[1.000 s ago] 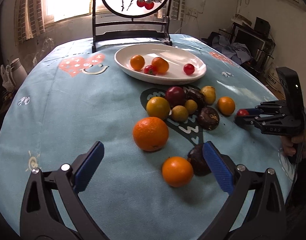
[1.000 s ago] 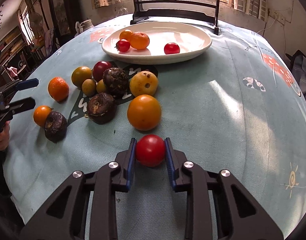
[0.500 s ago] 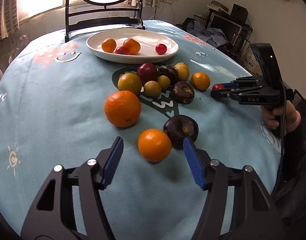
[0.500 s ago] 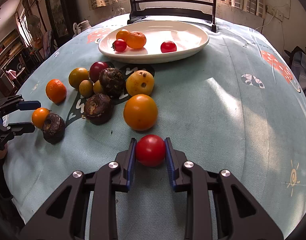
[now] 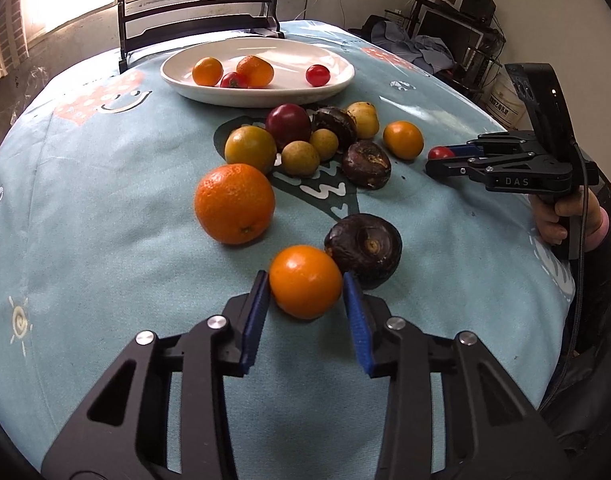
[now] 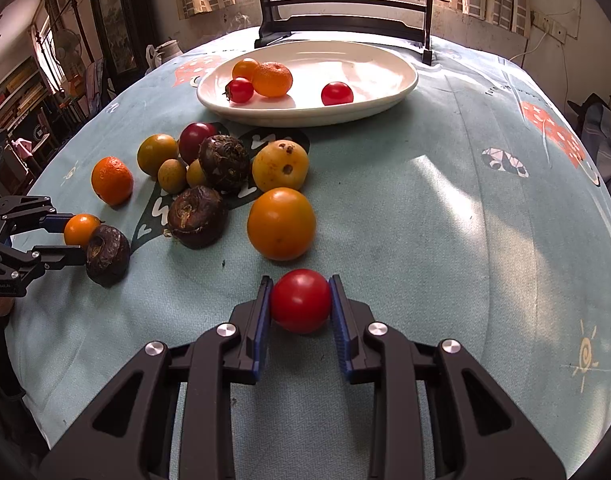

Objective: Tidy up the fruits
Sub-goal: 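Grasp the orange with the left tool, carry both fruits to the plate and release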

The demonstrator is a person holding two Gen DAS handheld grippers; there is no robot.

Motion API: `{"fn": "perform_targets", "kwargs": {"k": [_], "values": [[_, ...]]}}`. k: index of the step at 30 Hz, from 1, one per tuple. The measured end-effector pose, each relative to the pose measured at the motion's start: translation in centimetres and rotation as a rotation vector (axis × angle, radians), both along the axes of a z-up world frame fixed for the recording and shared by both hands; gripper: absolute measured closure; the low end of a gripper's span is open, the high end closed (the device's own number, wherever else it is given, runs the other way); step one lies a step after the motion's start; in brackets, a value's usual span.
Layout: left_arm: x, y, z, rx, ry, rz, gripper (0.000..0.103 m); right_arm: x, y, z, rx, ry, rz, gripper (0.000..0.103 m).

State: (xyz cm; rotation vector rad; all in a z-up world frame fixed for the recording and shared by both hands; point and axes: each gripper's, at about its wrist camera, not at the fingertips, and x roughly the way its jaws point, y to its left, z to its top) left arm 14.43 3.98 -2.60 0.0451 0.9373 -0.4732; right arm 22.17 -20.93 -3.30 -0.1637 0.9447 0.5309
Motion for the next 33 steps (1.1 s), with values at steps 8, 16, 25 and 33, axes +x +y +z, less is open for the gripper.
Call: {"fn": "perform_targets", "kwargs": {"k": [8,16,25,33], "values": [[-0.3,0.3,0.5,-0.001,-0.023,0.011,0.067,0.0,-0.1,0.0,0.013,0.004,0.002,0.074],[1.8,0.6,4.1,-0.033,-0.058,0.027,0.067,0.9,-0.2,3.1,0.178,-0.041,0.029,0.074],[15.2,-3.0,7.6,-0.026,-0.102,0.122,0.067,9.2,4.4,5.0,0.168,-0.134,-0.026,0.075],[25.6,-4.9,5.4,0.102,-0.032,0.204,0.048,13.3,6.3,3.1,0.142,-0.093,0.003,0.068]]}}
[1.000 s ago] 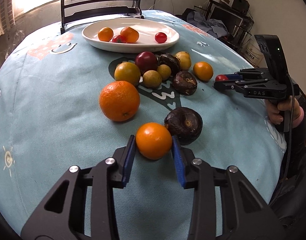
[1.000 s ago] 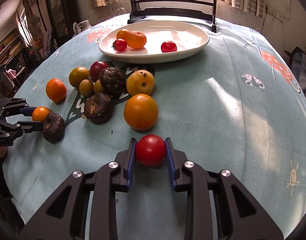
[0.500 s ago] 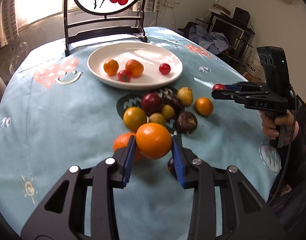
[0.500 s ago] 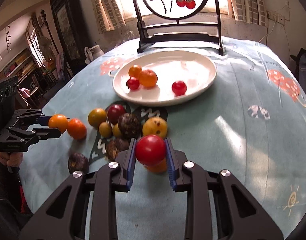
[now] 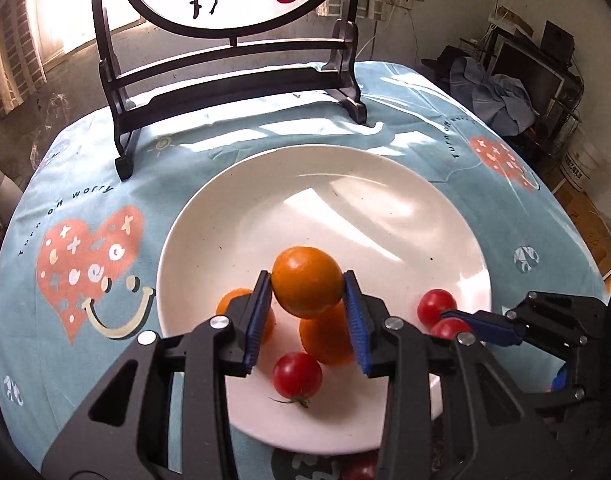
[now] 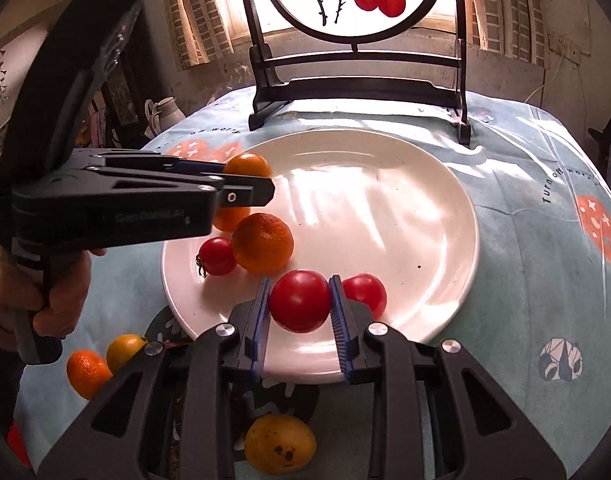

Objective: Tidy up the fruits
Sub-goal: 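Grasp the orange with the left tool, carry both fruits to the plate and release, then grasp an orange fruit with the right tool while the left tool grasps a dark brown fruit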

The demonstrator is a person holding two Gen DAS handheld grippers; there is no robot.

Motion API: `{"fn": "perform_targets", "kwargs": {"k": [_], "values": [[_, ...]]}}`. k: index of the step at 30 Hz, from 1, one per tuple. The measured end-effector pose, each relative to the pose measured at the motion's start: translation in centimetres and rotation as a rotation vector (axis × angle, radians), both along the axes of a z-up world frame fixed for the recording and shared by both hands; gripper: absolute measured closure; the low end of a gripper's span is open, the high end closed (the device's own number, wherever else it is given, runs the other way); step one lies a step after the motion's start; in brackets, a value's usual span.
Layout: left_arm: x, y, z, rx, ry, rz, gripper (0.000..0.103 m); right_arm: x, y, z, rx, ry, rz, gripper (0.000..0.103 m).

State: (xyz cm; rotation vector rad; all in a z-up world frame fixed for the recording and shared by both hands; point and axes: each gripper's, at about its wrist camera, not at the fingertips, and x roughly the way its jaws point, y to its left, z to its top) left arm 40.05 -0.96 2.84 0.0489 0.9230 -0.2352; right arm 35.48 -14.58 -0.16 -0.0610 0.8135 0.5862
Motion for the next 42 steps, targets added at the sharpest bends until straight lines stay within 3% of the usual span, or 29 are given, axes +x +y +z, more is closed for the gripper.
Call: {"fn": "perform_targets", "kwargs": {"k": [1,2,3,9,12,16,21,23,26,29,33,42], "values": [[0.0,0.0,0.2,0.007,-0.001,0.011,0.031,0.0,0.0,0.1,-0.003,-0.001,0.007,0.053],[-0.5,0.1,0.7,0.015,-0.025,0.028,0.005,-0.3,-0.1,0.5,0.000,-0.015,0.008,0.047],[-1.4,0.3,1.5,0.016,-0.072,0.040,0.003,-0.7,-0.4,0.9,0.013,-0.039,0.008,0.045],[-7.7,2.0,4.3,0.033,-0.155,0.067,0.002,-3.5,-1.9,3.2,0.048,-0.101,0.001,0.045],[-11.9,3.3,4.7,0.039,-0.203,0.129,0.002,-5.3,-2.8,3.2,0.057,-0.102,-0.026,0.045],[-16.7,5.5,3.9,-0.013,-0.244,0.228,0.002,-7.6,-3.9,2.6,0.061,-0.103,-0.035,0.045],[-19.1,8.0,0.9,-0.183,-0.161,0.307,0.002,-9.4,-5.1,2.1,0.062,-0.086,-0.066,0.045],[-19.1,8.3,0.4,-0.180,-0.118,0.323,0.002,-9.4,-5.4,1.9,0.075,-0.061,-0.070,0.045],[-19.9,8.3,0.2,-0.162,-0.139,0.341,0.002,-9.2,-5.4,1.2,0.088,0.024,-0.043,0.045],[-20.6,8.2,-0.3,-0.151,-0.131,0.302,0.002,-9.7,-4.7,0.4,0.025,0.062,-0.011,0.045],[-21.8,7.5,-0.9,-0.170,-0.138,0.235,0.002,-10.8,-4.1,0.0,-0.066,0.019,0.006,0.045],[-23.9,2.8,-0.5,0.011,-0.220,0.038,0.002,-11.0,-4.3,-1.6,-0.140,0.064,-0.006,0.045]]}}
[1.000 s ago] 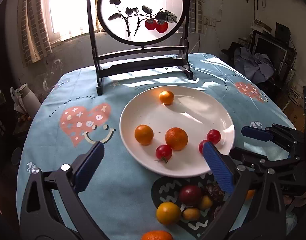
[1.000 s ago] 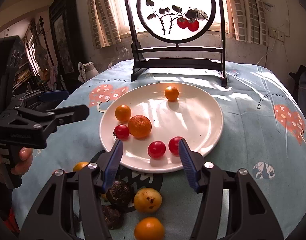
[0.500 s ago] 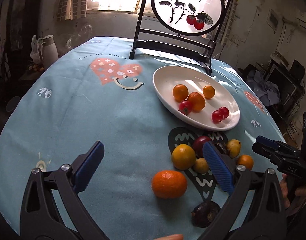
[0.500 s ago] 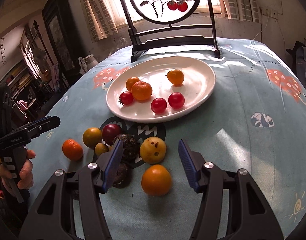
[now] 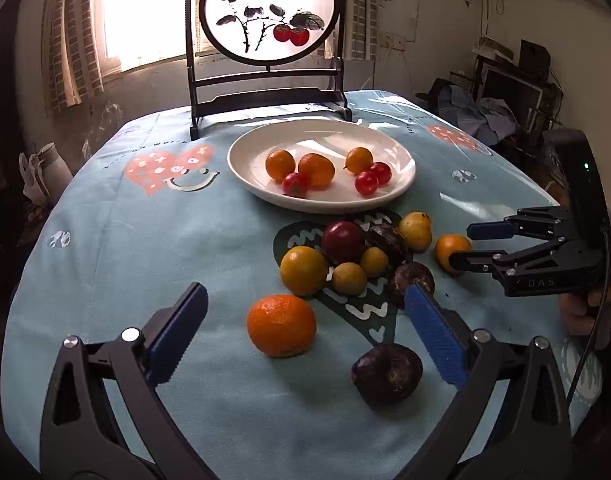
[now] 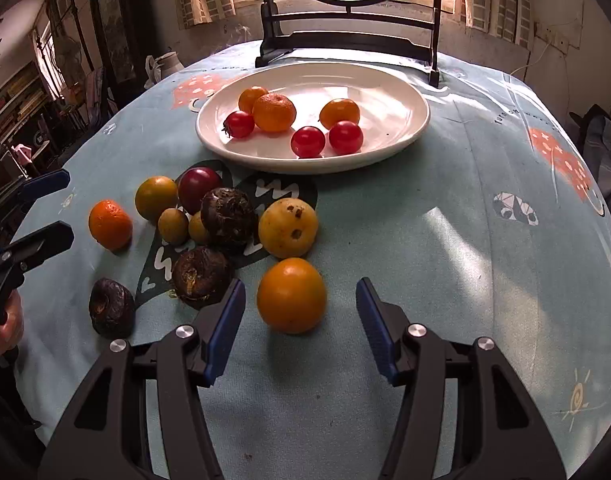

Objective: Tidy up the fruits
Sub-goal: 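Grasp an orange fruit with the right tool while the left tool grasps a dark brown fruit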

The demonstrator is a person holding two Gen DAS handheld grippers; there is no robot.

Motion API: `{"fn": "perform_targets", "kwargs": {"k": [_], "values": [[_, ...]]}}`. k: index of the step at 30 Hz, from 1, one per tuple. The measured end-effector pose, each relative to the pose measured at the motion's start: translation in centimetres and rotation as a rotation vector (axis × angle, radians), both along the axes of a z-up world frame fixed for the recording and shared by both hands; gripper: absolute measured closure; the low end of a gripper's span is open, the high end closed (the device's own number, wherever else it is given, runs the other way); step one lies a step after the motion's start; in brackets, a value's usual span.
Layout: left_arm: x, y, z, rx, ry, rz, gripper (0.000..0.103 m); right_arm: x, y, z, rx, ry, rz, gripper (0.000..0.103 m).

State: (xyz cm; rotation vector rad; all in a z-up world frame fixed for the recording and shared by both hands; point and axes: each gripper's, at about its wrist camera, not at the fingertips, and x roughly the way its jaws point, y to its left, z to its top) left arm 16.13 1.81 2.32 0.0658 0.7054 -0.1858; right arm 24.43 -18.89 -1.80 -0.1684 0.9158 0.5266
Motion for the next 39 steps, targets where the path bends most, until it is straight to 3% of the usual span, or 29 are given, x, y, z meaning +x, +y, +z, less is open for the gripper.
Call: {"fn": "perform_targets", "kwargs": {"k": [6,11,16,22,25,29,31,33,35,39], "values": [[-1.2,-2.7,-1.0,0.115,-0.008,-0.088,0.002,0.0,0.4,-0.8,-0.048,-0.003,-0.002,0.045],[-1.5,-3.3,-1.7,0.076,0.056,-0.183,0.002,-0.1,0.7,-1.2,-0.064,-0.004,0.002,0.047],[-1.1,-2.9,-2.4,0.027,0.119,-0.192,0.003,-0.2,0.9,-1.2,-0.074,-0.020,0.008,0.052],[-1.4,-2.9,-2.5,0.048,0.112,-0.172,0.004,0.0,1.3,-1.5,-0.092,-0.030,0.008,0.054],[-1.3,-2.9,-2.6,0.049,0.120,-0.174,0.004,-0.3,1.6,-1.6,-0.092,-0.040,0.025,0.065],[-1.4,-3.0,-2.8,0.055,0.125,-0.180,0.004,-0.3,1.1,-1.1,-0.071,-0.055,0.013,0.065],[-1.5,-3.2,-3.0,0.048,0.138,-0.206,0.012,-0.1,0.0,-0.2,-0.021,-0.068,-0.024,0.065],[-1.5,-3.6,-3.4,0.050,0.159,-0.236,0.029,0.0,-0.9,0.5,0.011,-0.080,-0.061,0.065],[-1.2,-3.9,-3.9,0.065,0.185,-0.243,0.039,0.1,-1.5,0.8,0.027,-0.076,-0.085,0.065],[-0.7,-3.8,-4.5,0.063,0.216,-0.232,0.043,0.1,-1.5,0.6,0.036,-0.055,-0.083,0.065]]}}
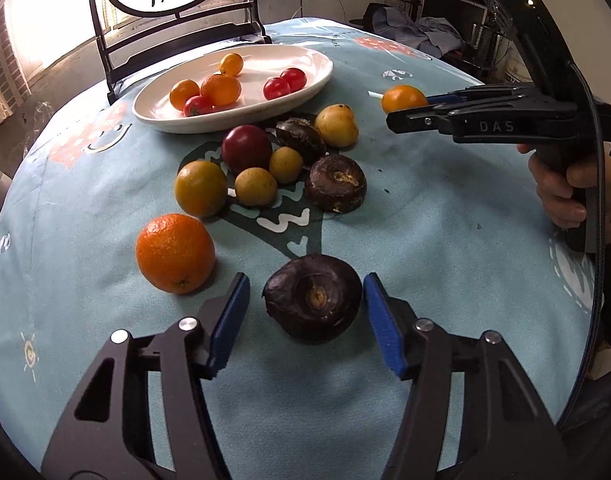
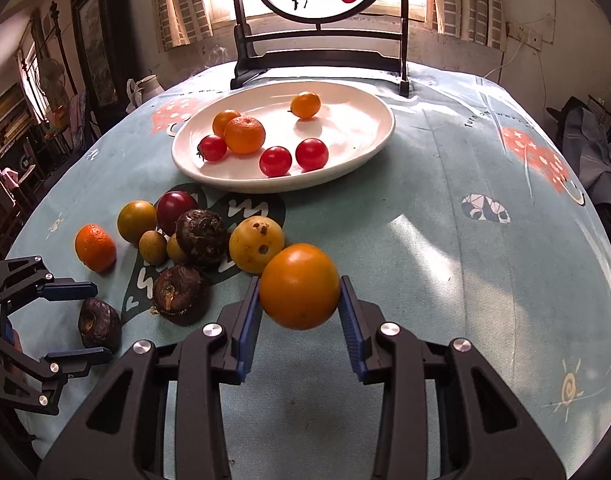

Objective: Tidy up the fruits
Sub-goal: 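Grasp an orange fruit with the right tool while the left tool grasps a dark brown fruit, then lower both fruits onto the white plate and open both tools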

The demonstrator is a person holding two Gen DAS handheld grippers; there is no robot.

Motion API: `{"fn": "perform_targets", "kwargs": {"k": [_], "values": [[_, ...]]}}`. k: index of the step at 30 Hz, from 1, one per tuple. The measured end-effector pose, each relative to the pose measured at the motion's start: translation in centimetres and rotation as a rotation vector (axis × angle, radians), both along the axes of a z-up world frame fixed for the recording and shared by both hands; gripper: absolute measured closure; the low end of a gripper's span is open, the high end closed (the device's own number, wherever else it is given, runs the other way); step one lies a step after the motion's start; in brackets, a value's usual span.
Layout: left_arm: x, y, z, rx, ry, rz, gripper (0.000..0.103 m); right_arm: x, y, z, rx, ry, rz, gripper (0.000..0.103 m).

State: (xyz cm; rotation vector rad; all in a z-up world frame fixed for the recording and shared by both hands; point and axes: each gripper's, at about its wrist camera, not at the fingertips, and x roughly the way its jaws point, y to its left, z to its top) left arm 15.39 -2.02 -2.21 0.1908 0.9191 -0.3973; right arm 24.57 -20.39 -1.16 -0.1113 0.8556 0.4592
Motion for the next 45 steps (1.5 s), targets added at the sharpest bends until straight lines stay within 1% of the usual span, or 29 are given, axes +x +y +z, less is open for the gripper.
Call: {"fn": "perform_targets", "kwargs": {"k": [3,7,9,13,17,19,22,24,27,29,31,33,35,37,40,43,45], "values": [[0.0,-0.2,-0.2,0.007,0.005,-0.011,0.043,-0.3,0.4,0.0,-0.006,0.001,0.016,0.065],[-0.3,-1.1,-0.6,0.046,0.007,-0.039,0.043,-0.6,0.5,0.0,-0.009,-0.003,0.025,0.065],[-0.3,-1.2,-0.7,0.049,0.008,-0.039,0.042,-0.7,0.6,-0.1,-0.011,-0.004,0.025,0.065],[0.0,-0.9,-0.7,0.020,0.025,-0.034,0.046,-0.8,0.7,-0.1,-0.016,-0.004,0.029,0.065],[0.2,-0.4,-0.7,-0.002,0.034,-0.017,0.054,-0.9,0.8,-0.2,-0.017,-0.004,0.030,0.065],[0.3,-0.2,-0.7,-0.016,0.039,-0.013,0.054,-0.9,0.8,-0.2,-0.017,-0.003,0.029,0.065],[0.3,-0.2,-0.6,-0.018,0.039,-0.010,0.055,-0.9,0.7,-0.2,-0.016,-0.003,0.028,0.065],[0.5,0.1,-0.5,-0.038,0.050,0.000,0.055,-1.0,0.7,-0.2,-0.008,-0.009,0.032,0.065],[0.9,1.0,0.6,-0.095,0.058,0.010,0.055,-1.1,0.6,0.3,0.042,-0.024,0.056,0.065],[1.5,1.8,2.3,-0.113,0.029,0.025,0.055,-1.0,0.7,0.9,0.073,-0.045,0.064,0.065],[2.7,2.6,4.2,-0.129,-0.012,0.056,0.055,-0.4,0.8,1.9,0.095,-0.076,0.054,0.065],[4.7,3.2,5.9,-0.130,-0.061,0.106,0.055,0.8,0.9,2.8,0.126,-0.105,0.045,0.065],[7.3,3.6,7.1,-0.140,-0.094,0.151,0.055,2.5,0.9,3.6,0.155,-0.135,0.024,0.065],[10.2,3.4,7.9,-0.141,-0.113,0.179,0.055,4.8,1.2,4.0,0.171,-0.146,0.001,0.065],[15.2,2.8,8.3,-0.129,-0.110,0.207,0.055,8.7,1.5,3.6,0.190,-0.128,-0.033,0.065],[20.1,2.3,7.9,-0.134,-0.068,0.234,0.055,12.1,1.7,2.4,0.212,-0.075,-0.064,0.065],[22.9,1.7,7.1,-0.109,-0.036,0.240,0.055,13.6,2.0,1.5,0.199,-0.053,-0.072,0.065]]}}
